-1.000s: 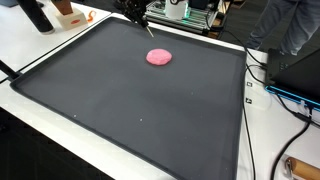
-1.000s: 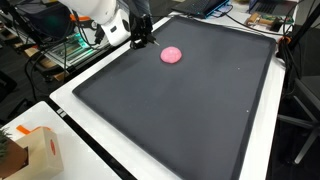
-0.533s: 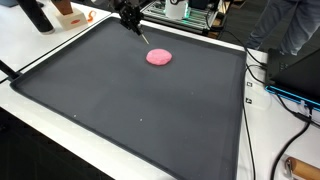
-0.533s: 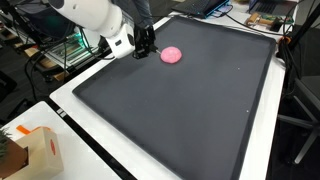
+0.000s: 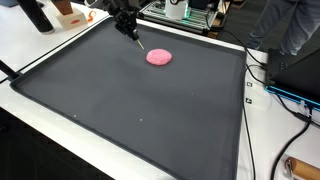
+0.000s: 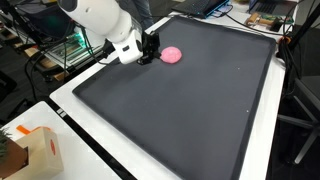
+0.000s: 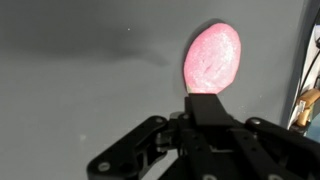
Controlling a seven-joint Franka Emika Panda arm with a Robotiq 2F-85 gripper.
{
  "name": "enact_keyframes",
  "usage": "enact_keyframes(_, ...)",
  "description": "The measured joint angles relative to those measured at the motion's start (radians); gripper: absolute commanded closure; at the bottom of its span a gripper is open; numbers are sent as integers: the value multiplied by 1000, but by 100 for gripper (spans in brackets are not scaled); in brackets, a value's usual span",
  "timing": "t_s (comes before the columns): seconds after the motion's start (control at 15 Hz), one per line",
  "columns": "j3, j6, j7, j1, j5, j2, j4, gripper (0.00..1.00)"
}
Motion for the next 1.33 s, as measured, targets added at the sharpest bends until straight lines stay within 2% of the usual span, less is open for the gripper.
enact_keyframes(0.4,53,23,84,6,-134,-11,35,97)
enact_keyframes(0.8,116,24,169,27,-280,-86,42,97)
enact_keyframes(1.33,191,78,416,104,-500,-199,36,97)
